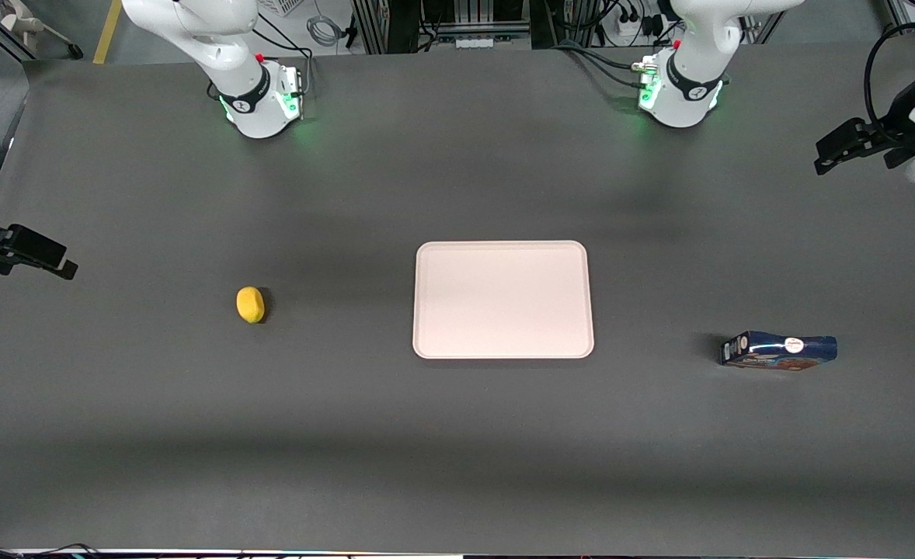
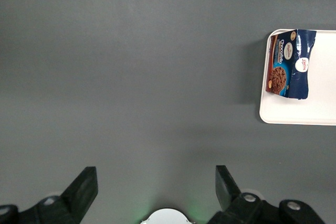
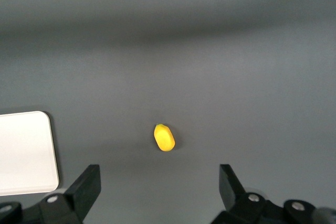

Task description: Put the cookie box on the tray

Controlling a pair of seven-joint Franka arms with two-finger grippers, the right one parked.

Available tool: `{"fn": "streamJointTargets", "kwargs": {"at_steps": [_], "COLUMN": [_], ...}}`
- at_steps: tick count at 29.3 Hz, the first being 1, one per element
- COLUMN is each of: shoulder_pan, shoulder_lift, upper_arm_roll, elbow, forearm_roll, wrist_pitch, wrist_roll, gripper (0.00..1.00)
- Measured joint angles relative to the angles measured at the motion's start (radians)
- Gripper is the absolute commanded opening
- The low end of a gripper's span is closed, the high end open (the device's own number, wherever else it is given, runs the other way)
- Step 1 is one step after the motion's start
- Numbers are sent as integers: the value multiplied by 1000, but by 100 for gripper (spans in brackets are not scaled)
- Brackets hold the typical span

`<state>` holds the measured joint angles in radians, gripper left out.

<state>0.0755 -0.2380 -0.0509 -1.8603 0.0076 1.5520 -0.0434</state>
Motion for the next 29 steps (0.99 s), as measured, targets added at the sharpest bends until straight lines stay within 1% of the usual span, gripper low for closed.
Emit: {"fn": "streamJointTargets", "kwargs": {"at_steps": [9,12,16,20,24,29], "shoulder_pan": [1,2,3,6,9,10], "shoulder_lift": [0,1,7,35,86,150], "upper_arm_roll": [18,19,20,21,22,38], "elbow": [16,27,59,121,207,278], "forearm_roll": [0,0,7,27,34,37], "wrist_pitch": [0,0,-15,-72,-123,-141], "wrist_roll": [-1,-28,-117,-215,-347,-547], "gripper": [100,100,100,100,100,100]}}
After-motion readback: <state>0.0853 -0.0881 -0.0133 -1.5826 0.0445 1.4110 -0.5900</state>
